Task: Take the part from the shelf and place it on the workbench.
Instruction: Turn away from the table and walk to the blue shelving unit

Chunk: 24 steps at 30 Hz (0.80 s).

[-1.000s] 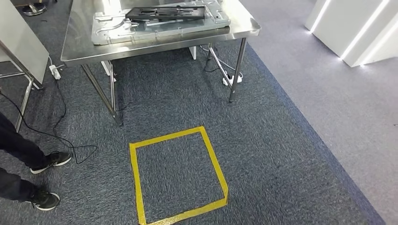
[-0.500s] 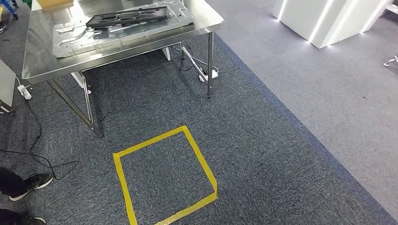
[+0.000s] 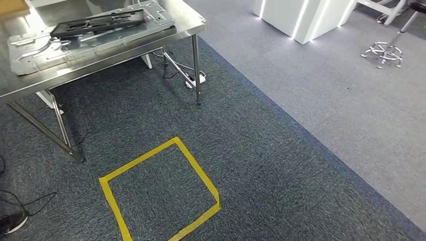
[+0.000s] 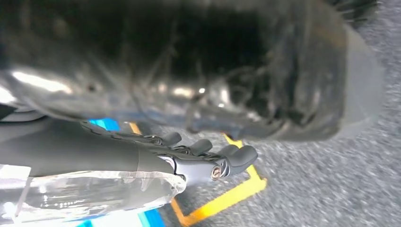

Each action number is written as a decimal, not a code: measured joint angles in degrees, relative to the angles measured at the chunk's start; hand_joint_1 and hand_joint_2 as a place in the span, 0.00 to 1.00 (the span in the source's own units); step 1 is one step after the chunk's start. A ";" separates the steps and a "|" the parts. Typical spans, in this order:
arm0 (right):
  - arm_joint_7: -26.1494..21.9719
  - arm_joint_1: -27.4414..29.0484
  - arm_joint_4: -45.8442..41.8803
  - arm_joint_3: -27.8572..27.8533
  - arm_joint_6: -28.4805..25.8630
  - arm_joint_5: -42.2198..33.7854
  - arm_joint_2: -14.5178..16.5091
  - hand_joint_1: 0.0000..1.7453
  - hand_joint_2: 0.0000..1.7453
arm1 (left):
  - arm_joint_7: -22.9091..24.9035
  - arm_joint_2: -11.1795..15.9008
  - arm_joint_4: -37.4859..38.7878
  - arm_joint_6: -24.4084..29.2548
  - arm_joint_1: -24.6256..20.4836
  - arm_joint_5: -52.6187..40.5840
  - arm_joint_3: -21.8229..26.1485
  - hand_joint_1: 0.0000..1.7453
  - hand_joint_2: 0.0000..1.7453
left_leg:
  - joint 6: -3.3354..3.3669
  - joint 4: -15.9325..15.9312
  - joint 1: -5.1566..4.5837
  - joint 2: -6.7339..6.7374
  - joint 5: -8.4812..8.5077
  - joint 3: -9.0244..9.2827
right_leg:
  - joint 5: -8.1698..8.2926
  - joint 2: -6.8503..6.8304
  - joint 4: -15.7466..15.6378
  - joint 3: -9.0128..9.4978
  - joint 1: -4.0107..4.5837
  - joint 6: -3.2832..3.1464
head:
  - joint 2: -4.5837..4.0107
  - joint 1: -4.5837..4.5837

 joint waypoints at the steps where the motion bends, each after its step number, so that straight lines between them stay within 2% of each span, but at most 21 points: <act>1: 0.07 -0.06 0.01 0.03 0.04 0.12 0.00 0.00 0.00 | 0.01 -0.01 0.00 0.02 0.07 -0.10 0.00 0.00 0.00 | 0.20 -0.09 -0.12 0.76 0.06 -0.06 | -1.95 -1.26 3.44 -1.61 0.01 0.14 | 0.00 0.06; 2: 0.13 -0.09 0.01 0.05 0.11 0.20 0.00 0.00 0.00 | 0.02 -0.02 0.00 0.03 0.15 -0.19 0.00 0.00 0.00 | 0.29 -0.06 -0.22 1.62 0.05 -0.15 | -3.51 -1.88 6.82 -3.19 -0.11 0.30 | 0.00 0.08; 3: 0.16 -0.06 0.02 0.07 0.17 0.23 0.00 0.00 0.00 | 0.04 -0.02 0.00 0.03 0.20 -0.23 0.00 0.00 0.00 | 0.27 -0.01 -0.28 2.44 -0.01 -0.22 | -4.18 -2.21 9.04 -4.18 -0.25 0.44 | 0.00 0.08; 4: 0.18 0.00 0.04 0.08 0.22 0.25 0.00 0.00 0.00 | 0.05 -0.02 0.00 0.03 0.22 -0.27 0.00 0.00 0.00 | 0.23 0.08 -0.30 3.22 -0.10 -0.27 | -3.84 -2.47 9.44 -4.26 -0.36 0.55 | 0.00 0.08; 5: 0.20 0.06 0.05 0.08 0.26 0.25 0.00 0.00 0.00 | 0.06 -0.03 0.00 0.03 0.19 -0.28 -0.01 0.00 0.00 | 0.14 0.20 -0.28 3.91 -0.22 -0.30 | -2.56 -2.84 7.76 -3.25 -0.46 0.62 | 0.00 0.09; 6: 0.22 0.10 0.06 0.08 0.26 0.26 0.00 0.00 0.00 | 0.06 -0.06 0.00 0.02 0.15 -0.28 -0.02 0.00 0.00 | -0.01 0.38 -0.26 4.53 -0.40 -0.27 | -0.75 -3.64 4.41 -1.33 -0.52 0.63 | 0.00 0.08; 7: 0.23 0.07 0.07 0.08 0.29 0.28 0.00 0.00 0.00 | 0.07 -0.09 0.00 0.00 0.13 -0.29 -0.02 0.00 0.00 | -0.27 0.61 -0.34 5.09 -0.65 -0.25 | 0.64 -5.02 0.57 0.76 -0.41 0.57 | 0.00 0.09; 9: 0.24 -0.06 0.07 0.09 0.46 0.34 0.03 0.00 0.00 | 0.15 -0.15 0.00 -0.07 0.11 -0.32 -0.02 0.00 0.00 | -0.95 1.05 -0.61 6.06 -1.18 -0.23 | 2.08 -6.76 -4.45 3.36 -0.13 0.03 | 0.00 0.02; 10: 0.25 -0.09 0.09 0.11 0.58 0.37 0.05 0.00 0.00 | 0.24 -0.15 0.00 -0.12 0.06 -0.35 -0.02 0.00 0.00 | -1.26 1.17 -0.74 6.53 -1.37 -0.18 | 2.00 -6.87 -5.12 3.57 0.06 -0.28 | 0.00 -0.03; 12: 0.28 0.03 0.13 0.13 0.75 0.41 0.10 0.00 0.00 | 0.40 -0.15 0.00 -0.19 -0.19 -0.46 -0.03 0.00 0.00 | -1.81 1.33 -0.64 7.07 -1.65 0.10 | 2.22 -5.71 -5.26 3.46 0.10 -0.93 | 0.00 -0.08; 14: 0.31 0.02 0.15 0.13 0.79 0.46 0.14 0.00 0.00 | 0.45 -0.15 0.00 -0.22 -0.29 -0.54 -0.04 0.00 0.00 | -2.47 3.39 -0.34 4.94 -3.33 -0.50 | 2.51 -4.66 -5.50 3.44 -0.06 -1.60 | 0.00 -0.07; 16: 0.31 -0.17 0.15 0.14 0.81 0.57 0.17 0.00 0.00 | 0.45 -0.15 0.00 -0.23 -0.13 -0.54 -0.04 0.00 0.00 | -2.87 9.66 -0.12 2.04 -7.03 -3.26 | 2.74 -3.49 -5.58 3.28 -0.10 -2.07 | 0.00 -0.09; 17: 0.31 -0.24 0.15 0.15 0.81 0.62 0.17 0.00 0.00 | 0.46 -0.15 0.00 -0.24 -0.01 -0.52 -0.04 0.00 0.00 | -2.92 13.60 -0.08 1.46 -8.77 -5.12 | 2.81 -2.81 -5.54 3.14 -0.04 -2.22 | 0.00 -0.10; 18: 0.31 -0.25 0.15 0.16 0.81 0.68 0.17 0.00 0.00 | 0.50 -0.15 0.00 -0.25 0.11 -0.51 -0.03 0.00 0.00 | -2.89 16.63 -0.07 1.24 -9.66 -6.61 | 2.85 -2.06 -5.48 3.04 0.03 -2.29 | 0.00 -0.10; 19: 0.32 -0.19 0.16 0.17 0.81 0.73 0.17 0.00 0.00 | 0.60 -0.15 0.00 -0.26 0.20 -0.50 -0.03 0.00 0.00 | -2.80 17.84 -0.07 1.13 -9.41 -7.30 | 2.87 -1.27 -5.39 2.98 0.08 -2.32 | 0.00 -0.10; 20: 0.37 -0.14 0.16 0.19 0.81 0.81 0.17 0.00 0.00 | 0.75 -0.14 0.00 -0.30 0.26 -0.50 -0.02 0.00 0.00 | -2.64 16.77 -0.07 0.99 -8.00 -6.94 | 2.88 -0.47 -5.29 2.98 0.11 -2.32 | 0.00 -0.10; 21: 0.42 -0.09 0.17 0.19 0.81 0.89 0.18 0.00 0.00 | 0.96 -0.14 0.00 -0.33 0.28 -0.52 -0.02 0.00 0.00 | -2.41 13.65 -0.07 0.53 -5.81 -5.62 | 2.89 0.32 -5.22 3.02 0.11 -2.30 | 0.00 -0.10; 22: 0.50 -0.06 0.19 0.20 0.82 0.96 0.20 0.00 0.00 | 1.14 -0.13 0.00 -0.36 0.32 -0.56 -0.02 0.00 0.00 | -2.15 9.56 -0.06 -0.72 -3.63 -3.90 | 2.91 1.04 -5.16 3.02 0.07 -2.25 | 0.00 -0.09; 23: 0.58 -0.11 0.20 0.20 0.83 1.03 0.22 0.00 0.00 | 1.26 -0.11 0.00 -0.39 0.35 -0.60 -0.02 0.00 0.00 | -1.94 5.87 -0.04 -2.23 -2.07 -2.42 | 2.96 1.75 -5.05 2.93 0.08 -2.06 | 0.00 -0.09; 24: 0.63 -0.16 0.22 0.21 0.83 1.08 0.24 0.00 0.00 | 1.33 -0.10 0.00 -0.40 0.39 -0.64 -0.02 0.00 0.00 | -1.79 3.40 -0.06 -3.48 -1.21 -1.49 | 3.07 2.38 -4.99 2.75 0.03 -1.78 | 0.00 -0.09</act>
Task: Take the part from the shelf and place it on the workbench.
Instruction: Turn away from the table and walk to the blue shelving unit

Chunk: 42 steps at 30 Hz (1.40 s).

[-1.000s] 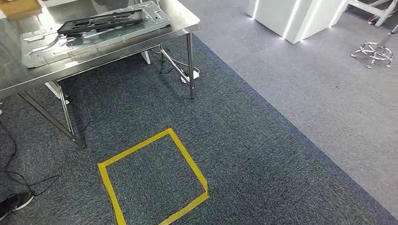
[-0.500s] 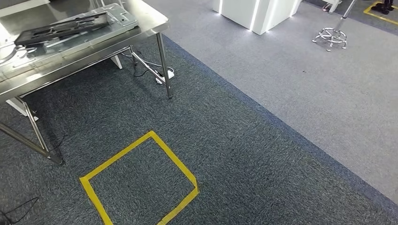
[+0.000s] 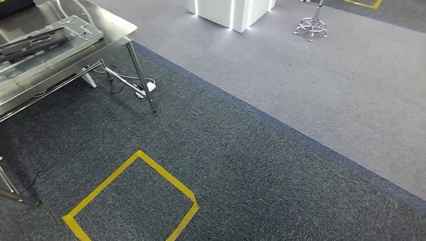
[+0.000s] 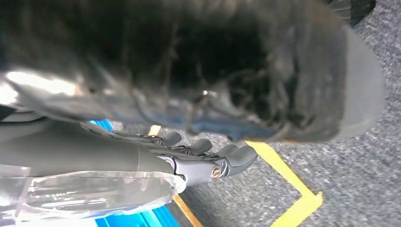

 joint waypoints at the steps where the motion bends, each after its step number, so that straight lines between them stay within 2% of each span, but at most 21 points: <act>1: 0.04 -0.01 0.02 0.03 0.00 0.07 0.02 0.00 0.00 | -0.01 0.01 0.00 -0.01 0.00 -0.04 -0.01 0.00 0.00 | 0.12 -1.18 -0.07 -0.79 0.20 0.37 | 0.13 0.61 0.02 -0.23 -0.10 0.36 | 0.00 0.00; 3: 0.01 0.13 0.05 0.18 0.00 0.21 0.04 0.00 0.00 | -0.09 -0.01 0.00 -0.01 -0.04 0.00 -0.01 0.00 0.00 | 0.53 -1.70 -0.09 0.10 0.48 0.58 | 0.45 1.60 -0.11 -0.56 -0.26 1.17 | 0.00 0.00; 5: -0.18 0.28 0.07 0.35 0.00 0.34 0.07 0.00 0.00 | -0.21 -0.03 0.00 -0.02 -0.06 0.09 0.00 0.00 0.00 | 1.32 -2.47 0.08 1.60 1.10 0.87 | -0.56 -0.45 1.17 -1.28 -0.08 1.65 | 0.00 0.07; 7: -0.33 0.21 0.07 0.46 0.01 0.44 0.06 0.00 0.00 | -0.31 -0.04 0.00 -0.04 0.00 0.14 0.00 0.00 0.00 | 1.91 -2.91 0.05 3.26 1.43 0.90 | -3.88 -3.67 6.44 -3.74 0.01 1.93 | 0.00 0.16; 9: -0.34 0.13 0.07 0.55 0.02 0.60 0.05 0.00 0.00 | -0.35 -0.04 0.00 -0.07 0.10 0.24 0.01 0.00 0.00 | 2.06 -2.87 -0.13 5.05 1.36 0.77 | -6.97 -4.60 13.42 -7.01 -0.27 2.30 | 0.00 0.19; 10: -0.33 0.16 0.07 0.58 0.02 0.74 0.04 0.00 0.00 | -0.38 -0.04 0.00 -0.08 0.11 0.31 0.02 0.00 0.00 | 2.06 -2.83 -0.17 5.91 1.30 0.74 | -7.22 -4.77 15.12 -7.74 -0.41 2.48 | 0.00 0.19; 12: -0.25 0.26 0.07 0.61 0.01 1.07 0.01 0.00 0.00 | -0.44 -0.04 0.00 -0.15 0.04 0.47 0.02 0.00 0.00 | 1.88 -2.71 -0.16 7.37 1.08 0.80 | -4.67 -5.38 11.82 -5.71 -0.60 2.68 | 0.00 0.19; 14: -0.14 0.27 0.07 0.68 0.00 1.32 -0.05 0.00 0.00 | -0.32 -0.04 0.00 -0.31 -0.01 0.54 0.02 0.00 0.00 | 1.40 -2.44 -0.27 8.51 0.67 0.98 | -1.59 -7.56 3.84 -1.27 -0.46 2.49 | 0.00 0.19; 16: -0.07 0.18 0.07 0.77 -0.01 1.45 -0.08 0.00 0.00 | -0.12 -0.03 0.00 -0.44 -0.09 0.53 0.02 0.00 0.00 | 0.71 -2.22 -0.48 9.33 0.25 1.15 | -0.70 -8.85 -0.20 0.83 -0.13 1.95 | 0.00 0.16; 18: -0.05 0.23 0.07 0.81 -0.02 1.51 -0.08 0.00 0.00 | -0.06 -0.02 0.00 -0.51 -0.31 0.52 0.02 0.00 0.00 | 0.11 -2.22 -0.54 10.10 0.04 1.54 | -0.65 -7.94 -0.38 0.75 0.03 1.34 | 0.00 0.14; 19: -0.08 0.28 0.07 0.81 -0.02 1.54 -0.07 0.00 0.00 | -0.08 -0.02 0.00 -0.55 -0.43 0.51 0.02 0.00 0.00 | -0.22 -2.00 -0.43 9.89 -0.24 1.67 | -0.52 -7.47 -0.53 0.77 -0.07 1.03 | 0.00 0.14; 21: -0.20 0.17 0.07 0.83 -0.02 1.60 -0.07 0.00 0.00 | -0.19 -0.01 0.00 -0.59 -0.50 0.48 0.02 0.00 0.00 | -0.83 0.78 -0.15 7.61 -2.34 0.64 | -0.16 -6.44 -0.84 0.80 -0.35 0.35 | 0.00 0.10; 24: -0.34 -0.10 0.07 0.83 -0.02 1.70 -0.07 0.00 0.00 | -0.28 0.00 0.00 -0.62 -0.27 0.47 0.02 0.00 0.00 | -1.28 11.61 0.09 4.70 -7.57 -4.44 | 0.09 -4.66 -0.81 0.53 -0.29 -0.16 | 0.00 0.08; 26: -0.20 -0.06 0.07 0.83 -0.01 1.86 -0.07 0.00 0.00 | -0.27 0.01 0.00 -0.62 -0.12 0.49 0.03 0.00 0.00 | -1.29 14.08 0.12 4.53 -7.05 -5.88 | 0.11 -3.21 -0.61 0.45 -0.24 -0.19 | 0.00 0.07; 29: 0.18 -0.08 0.09 0.83 -0.01 2.12 -0.03 0.00 0.00 | -0.25 0.13 0.00 -0.62 -0.06 0.46 0.05 0.00 0.00 | -0.81 4.41 0.26 2.48 -1.13 -1.96 | 0.06 -0.97 -0.16 0.35 -0.23 0.02 | 0.00 0.08; 32: 0.25 -0.15 0.11 0.84 -0.01 2.27 0.02 0.00 0.00 | -0.51 0.25 0.00 -0.62 -0.12 0.51 0.05 0.00 0.00 | -0.23 -1.00 0.18 0.24 0.52 0.01 | 0.33 0.81 0.01 -0.17 -0.27 1.02 | 0.00 0.09; 34: 0.22 0.02 0.11 0.84 0.00 2.28 0.02 0.00 0.00 | -0.71 0.26 0.00 -0.62 -0.26 0.58 0.05 0.00 0.00 | 0.45 -1.42 0.19 1.47 1.01 0.15 | 0.58 1.41 -0.12 -0.40 -0.43 1.72 | 0.00 0.09; 36: 0.12 0.07 0.11 0.83 0.01 2.29 -0.01 0.00 0.00 | -0.82 0.26 0.00 -0.62 -0.36 0.60 0.07 0.00 0.00 | 1.32 -2.10 0.38 2.84 1.59 0.30 | -0.93 -0.67 1.84 -1.38 -0.36 2.20 | 0.00 0.17; 38: -0.09 -0.08 0.11 0.84 0.03 2.33 -0.02 0.00 0.00 | -0.90 0.27 0.00 -0.62 -0.30 0.56 0.07 0.00 0.00 | 1.78 -2.36 0.34 4.34 1.85 0.12 | -4.78 -3.69 8.28 -4.38 -0.37 2.59 | 0.00 0.27; 40: -0.26 -0.15 0.11 0.85 0.03 2.37 -0.02 0.00 0.00 | -0.85 0.30 0.00 -0.66 -0.14 0.55 0.08 0.00 0.00 | 1.85 -2.32 0.24 6.04 1.84 -0.08 | -7.42 -4.66 14.81 -7.32 -0.51 2.99 | 0.00 0.28; 42: -0.22 -0.05 0.11 0.84 0.01 2.41 -0.05 0.00 0.00 | -0.58 0.30 0.00 -0.70 -0.11 0.50 0.08 0.00 0.00 | 1.76 -2.25 0.23 7.56 1.75 -0.10 | -5.99 -5.15 13.97 -6.49 -0.61 3.21 | 0.00 0.28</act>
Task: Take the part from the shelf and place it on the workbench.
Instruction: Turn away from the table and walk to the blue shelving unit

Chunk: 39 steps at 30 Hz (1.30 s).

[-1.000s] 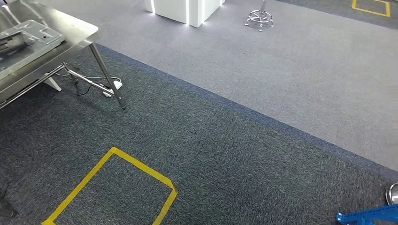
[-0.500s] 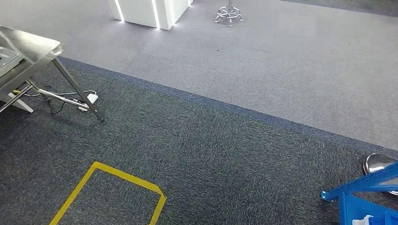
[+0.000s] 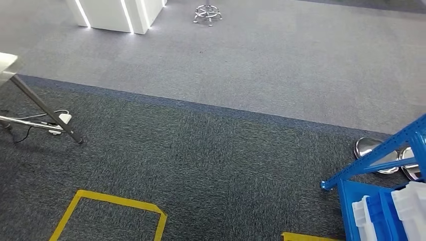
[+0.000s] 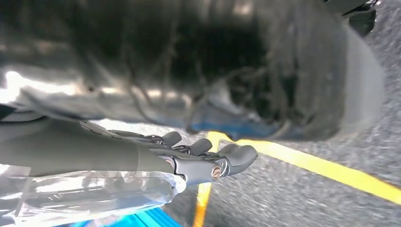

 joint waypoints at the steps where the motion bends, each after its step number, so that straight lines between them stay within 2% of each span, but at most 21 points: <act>1: 0.14 0.06 0.00 -0.01 -0.01 0.02 -0.03 0.00 0.00 | 0.21 -0.01 0.00 -0.01 -0.02 -0.05 -0.01 0.00 0.00 | -0.12 0.07 0.01 0.62 -0.09 0.06 | 1.80 -0.63 -3.46 2.01 -0.01 -0.01 | 0.00 0.00; 3: 0.45 0.03 0.00 -0.01 -0.03 0.06 -0.08 0.00 0.00 | 0.57 -0.02 0.00 -0.01 -0.02 -0.14 -0.01 0.00 0.00 | -0.64 0.36 -0.22 1.69 -0.46 0.20 | 4.44 -3.29 -11.16 6.15 0.25 -0.50 | 0.00 -0.02; 5: 0.58 -0.03 0.00 0.00 -0.03 0.14 -0.07 0.00 0.00 | 0.69 -0.01 0.00 -0.01 -0.07 -0.15 -0.01 0.00 0.00 | -1.29 0.56 -0.52 2.60 -0.78 0.43 | 4.98 -4.52 -14.23 7.54 0.62 -1.26 | 0.00 -0.10; 7: 0.59 0.06 0.00 0.00 -0.03 0.20 -0.06 0.00 0.00 | 0.67 0.01 0.00 0.01 -0.24 -0.14 0.00 0.00 0.00 | -1.93 0.49 -0.54 3.37 -0.94 0.78 | 5.23 -3.25 -14.30 7.43 0.65 -1.96 | 0.00 -0.14; 9: 0.57 0.04 -0.01 -0.01 -0.02 0.20 -0.04 0.00 0.00 | 0.57 0.01 0.00 0.02 -0.35 -0.13 -0.01 0.00 0.00 | -2.65 1.86 -0.33 1.70 -2.28 0.46 | 5.58 -2.08 -14.61 7.47 0.40 -2.69 | 0.00 -0.15; 11: 0.49 -0.17 -0.01 -0.01 0.02 0.21 -0.03 0.00 0.00 | 0.46 0.01 0.00 0.03 -0.27 -0.13 0.00 0.00 0.00 | -3.10 7.37 -0.10 -1.32 -5.79 -1.86 | 5.88 -0.86 -14.75 7.32 0.26 -3.26 | 0.00 -0.17; 13: 0.41 -0.31 0.00 -0.01 0.05 0.25 -0.04 0.00 0.00 | 0.37 0.01 0.00 0.04 -0.06 -0.07 0.01 0.00 0.00 | -3.17 14.80 -0.04 -2.60 -9.02 -5.28 | 6.00 0.55 -14.65 7.10 0.37 -3.50 | 0.00 -0.18; 14: 0.39 -0.29 0.00 -0.01 0.06 0.26 -0.04 0.00 0.00 | 0.33 0.01 0.00 0.04 0.03 -0.03 0.02 0.00 0.00 | -3.14 16.79 -0.04 -2.80 -9.23 -6.28 | 6.01 1.33 -14.57 7.04 0.42 -3.53 | 0.00 -0.18; 16: 0.38 -0.23 0.00 -0.01 0.06 0.28 -0.04 0.00 0.00 | 0.29 0.02 0.00 0.04 0.09 0.06 0.03 0.00 0.00 | -2.87 14.41 -0.04 -3.14 -6.30 -5.43 | 6.01 2.92 -14.35 7.03 0.45 -3.51 | 0.00 -0.18; 18: 0.39 -0.23 0.02 -0.01 0.06 0.31 -0.02 0.00 0.00 | 0.28 0.04 0.00 0.04 0.02 0.11 0.04 0.00 0.00 | -2.31 6.73 -0.02 -5.30 -2.11 -2.23 | 5.98 4.38 -14.07 6.95 0.53 -3.34 | 0.00 -0.17; 20: 0.43 -0.31 0.05 -0.01 0.06 0.38 0.01 0.00 0.00 | 0.26 0.07 0.00 0.06 -0.05 0.15 0.05 0.00 0.00 | -1.92 1.91 -0.01 -7.43 -0.60 -0.36 | 6.09 5.65 -13.88 6.56 0.51 -2.77 | 0.00 -0.17; 21: 0.45 -0.31 0.08 -0.01 0.06 0.44 0.02 0.00 0.00 | 0.25 0.07 0.00 0.07 -0.11 0.17 0.05 0.00 0.00 | -1.80 1.30 -0.07 -7.61 -0.72 -0.15 | 6.21 6.23 -13.86 6.34 0.45 -2.38 | 0.00 -0.17; 23: 0.48 -0.16 0.10 -0.01 0.05 0.52 0.00 0.00 0.00 | 0.22 0.04 0.00 0.09 -0.17 0.22 0.06 0.00 0.00 | -1.33 0.76 0.09 -6.38 -0.40 0.08 | 6.35 6.80 -13.86 6.02 0.37 -1.71 | 0.00 -0.18; 25: 0.48 -0.11 0.11 -0.01 0.05 0.52 -0.04 0.00 0.00 | 0.16 0.00 0.00 0.11 -0.19 0.27 0.07 0.00 0.00 | -0.66 0.10 0.38 -4.91 0.08 0.26 | 4.67 4.37 -11.48 4.82 0.54 -1.28 | 0.00 -0.01; 27: 0.43 -0.23 0.11 -0.01 0.05 0.52 -0.06 0.00 0.00 | 0.09 -0.02 0.00 0.11 -0.11 0.25 0.08 0.00 0.00 | -0.31 -0.08 0.34 -3.32 0.19 0.23 | 0.97 1.26 -4.95 1.71 0.52 -0.96 | 0.00 0.16; 29: 0.36 -0.27 0.11 -0.01 0.06 0.52 -0.06 0.00 0.00 | 0.01 -0.02 0.00 0.10 0.01 0.23 0.08 0.00 0.00 | -0.26 -0.02 0.27 -1.60 0.04 0.20 | -1.05 0.44 0.71 -0.95 0.32 -0.61 | 0.00 0.15; 30: 0.33 -0.22 0.11 -0.01 0.06 0.52 -0.07 0.00 0.00 | -0.02 -0.02 0.00 0.09 0.02 0.23 0.08 0.00 0.00 | -0.30 0.03 0.28 -0.81 -0.07 0.23 | -0.53 0.25 0.94 -0.94 0.19 -0.48 | 0.00 0.15; 33: 0.39 -0.17 0.11 -0.01 0.04 0.56 -0.11 0.00 0.00 | 0.02 -0.03 0.00 0.01 -0.07 0.19 0.08 0.00 0.00 | -0.87 0.40 0.19 1.06 -0.63 0.50 | 4.17 -2.13 -8.41 4.34 0.15 -0.49 | 0.00 0.16; 35: 0.51 -0.26 0.11 -0.01 0.04 0.63 -0.11 0.00 0.00 | 0.22 -0.03 0.00 0.00 -0.09 0.18 0.08 0.00 0.00 | -1.58 0.67 -0.08 1.97 -1.15 0.68 | 5.39 -3.64 -13.17 6.82 0.43 -1.11 | 0.00 0.11; 37: 0.62 -0.16 0.12 -0.01 0.04 0.68 -0.09 0.00 0.00 | 0.42 -0.02 0.00 0.01 -0.26 0.19 0.08 0.00 0.00 | -2.22 0.62 -0.19 2.80 -1.40 1.10 | 5.28 -3.02 -13.72 6.90 0.60 -1.89 | 0.00 0.06; 39: 0.66 -0.05 0.13 -0.01 0.04 0.70 -0.06 0.00 0.00 | 0.45 -0.02 0.00 0.03 -0.47 0.18 0.08 0.00 0.00 | -2.88 1.26 0.02 2.06 -2.18 1.27 | 5.47 -1.99 -13.94 6.93 0.43 -2.63 | 0.00 0.04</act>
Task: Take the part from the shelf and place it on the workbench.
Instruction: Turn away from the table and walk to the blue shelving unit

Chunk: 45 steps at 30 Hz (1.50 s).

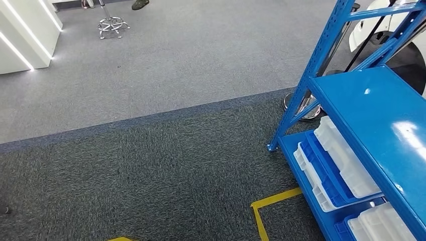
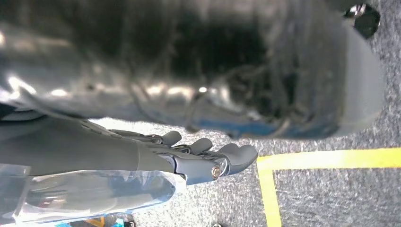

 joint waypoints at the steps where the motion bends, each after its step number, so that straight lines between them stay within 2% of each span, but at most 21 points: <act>1: -0.01 -0.04 -0.01 0.00 -0.01 0.00 0.01 0.00 0.00 | -0.02 0.00 0.00 0.01 -0.01 -0.01 0.00 0.00 0.00 | -0.27 1.59 0.12 -1.20 -1.21 -0.59 | 0.15 0.55 -0.12 0.02 -0.12 -0.36 | 0.00 -0.02; 4: -0.05 -0.27 -0.02 0.00 0.00 0.02 0.02 0.00 0.00 | -0.06 0.00 0.00 0.03 0.23 -0.01 0.00 0.00 0.00 | -0.61 11.95 0.24 -4.55 -6.57 -5.34 | 0.30 2.37 -0.18 -0.06 -0.06 -0.93 | 0.00 -0.09; 6: -0.09 -0.25 -0.01 -0.01 0.02 0.04 0.02 0.00 0.00 | -0.05 0.00 0.00 0.03 0.42 0.01 0.01 0.00 0.00 | -0.42 15.78 0.20 -4.98 -6.76 -7.51 | 0.31 3.92 -0.15 0.01 0.16 -1.00 | 0.00 -0.09; 8: -0.09 -0.20 0.01 -0.02 0.03 0.07 0.03 0.00 0.00 | -0.03 0.02 0.00 0.03 0.48 0.01 0.02 0.00 0.00 | 0.25 11.11 0.10 -5.70 -2.70 -5.90 | 0.30 5.54 -0.15 0.26 0.36 -1.01 | 0.00 -0.09; 10: -0.09 -0.27 0.02 -0.02 0.05 0.10 0.14 0.00 0.00 | -0.06 0.10 0.00 0.03 0.52 0.00 0.03 0.00 0.00 | 1.22 3.46 0.05 -8.55 1.07 -2.93 | 0.30 6.96 -0.06 0.29 0.42 -0.91 | 0.00 -0.05; 12: -0.15 -0.36 0.04 -0.02 0.06 0.11 0.30 0.00 0.00 | -0.16 0.18 0.00 0.05 0.46 0.01 0.04 0.00 0.00 | 1.61 0.07 -0.07 -10.47 1.96 -1.65 | 0.44 8.22 0.02 -0.13 0.16 -0.38 | 0.00 -0.07; 15: -0.24 -0.28 0.07 -0.02 0.05 0.14 0.34 0.00 0.00 | -0.34 0.16 0.00 0.08 0.24 0.08 0.05 0.00 0.00 | 1.81 -1.15 0.12 -8.84 2.46 -1.12 | 0.50 8.76 0.21 -0.66 -0.01 0.74 | 0.00 -0.07; 18: -0.26 -0.38 0.07 -0.02 0.04 0.18 0.33 0.00 0.00 | -0.35 0.12 0.00 0.09 0.31 0.05 0.07 0.00 0.00 | 2.40 -2.32 0.28 -6.27 3.01 -0.62 | -3.50 3.93 6.70 -3.81 0.16 1.52 | 0.00 0.27; 20: -0.25 -0.42 0.07 -0.02 0.04 0.20 0.33 0.00 0.00 | -0.21 0.13 0.00 0.08 0.44 0.03 0.07 0.00 0.00 | 2.46 -2.19 0.20 -4.47 2.86 -0.67 | -6.41 2.54 13.56 -7.26 -0.16 1.90 | 0.00 0.34; 21: -0.24 -0.38 0.07 -0.02 0.04 0.20 0.32 0.00 0.00 | -0.15 0.13 0.00 0.07 0.49 0.03 0.07 0.00 0.00 | 2.41 -2.10 0.20 -3.63 2.74 -0.66 | -6.44 2.28 15.04 -7.98 -0.35 2.08 | 0.00 0.34; 22: -0.24 -0.31 0.07 -0.02 0.04 0.20 0.31 0.00 0.00 | -0.10 0.13 0.00 0.07 0.50 0.02 0.07 0.00 0.00 | 2.31 -2.01 0.22 -2.85 2.59 -0.60 | -5.36 2.02 14.32 -7.55 -0.55 2.25 | 0.00 0.35; 25: -0.23 -0.23 0.07 -0.02 0.05 0.20 0.22 0.00 0.00 | -0.07 0.11 0.00 0.07 0.47 0.02 0.07 0.00 0.00 | 1.54 -1.52 0.16 -1.03 1.88 -0.21 | -0.25 -0.64 3.53 -1.80 -0.70 2.25 | 0.00 0.34; 27: -0.22 -0.32 0.07 -0.02 0.06 0.20 0.23 0.00 0.00 | -0.07 0.12 0.00 0.08 0.42 0.02 0.07 0.00 0.00 | 0.78 -1.26 -0.10 -0.18 1.38 -0.07 | 0.51 -1.67 -0.05 -0.04 -0.39 1.58 | 0.00 0.29; 29: -0.22 -0.24 0.07 -0.02 0.07 0.21 0.26 0.00 0.00 | -0.06 0.13 0.00 0.09 0.20 0.02 0.07 0.00 0.00 | 0.09 -1.26 -0.09 0.50 1.16 0.30 | 0.52 -0.62 -0.07 -0.18 -0.24 0.73 | 0.00 0.26; 32: -0.22 -0.22 0.07 -0.03 0.05 0.21 0.27 0.00 0.00 | -0.06 0.13 0.00 0.09 -0.02 0.02 0.07 0.00 0.00 | -0.79 1.99 0.31 -2.20 -1.40 -0.73 | 0.95 0.86 -0.42 -0.27 -0.52 -0.35 | 0.00 0.24; 35: -0.22 -0.37 0.07 -0.02 0.05 0.21 0.28 0.00 0.00 | -0.05 0.13 0.00 0.08 0.27 0.02 0.07 0.00 0.00 | -0.97 12.88 0.39 -4.81 -6.72 -5.81 | 1.13 2.66 -0.37 -0.56 -0.33 -0.81 | 0.00 0.24; 37: -0.22 -0.29 0.07 -0.03 0.09 0.23 0.28 0.00 0.00 | -0.07 0.13 0.00 0.05 0.43 0.02 0.07 0.00 0.00 | -0.74 15.11 0.37 -5.07 -6.14 -7.11 | 1.15 4.12 -0.26 -0.56 -0.12 -0.86 | 0.00 0.24; 39: -0.27 -0.26 0.07 -0.04 0.19 0.29 0.28 0.00 0.00 | -0.22 0.15 0.00 -0.01 0.45 0.02 0.08 0.00 0.00 | -0.10 9.11 0.30 -6.01 -1.85 -4.65 | 1.16 5.65 -0.18 -0.43 -0.02 -0.84 | 0.00 0.24; 41: -0.43 -0.36 0.09 -0.04 0.36 0.34 0.34 0.00 0.00 | -0.51 0.25 0.00 -0.05 0.43 0.03 0.09 0.00 0.00 | 0.66 2.05 0.24 -8.99 1.18 -1.77 | 1.26 7.02 -0.05 -0.58 -0.04 -0.53 | 0.00 0.26; 43: -0.72 -0.42 0.11 -0.04 0.50 0.36 0.39 0.00 0.00 | -0.89 0.32 0.00 -0.11 0.31 0.04 0.09 0.00 0.00 | 0.94 -0.44 0.03 -10.61 1.55 -0.96 | 1.52 8.20 0.01 -1.01 -0.36 0.20 | 0.00 0.26; 45: -0.92 -0.31 0.11 -0.04 0.54 0.37 0.36 0.00 0.00 | -1.06 0.27 0.00 -0.18 0.15 0.07 0.10 0.00 0.00 | 1.18 -1.08 0.02 -9.32 1.94 -0.66 | 1.75 8.83 -0.02 -1.32 -0.54 1.02 | 0.00 0.25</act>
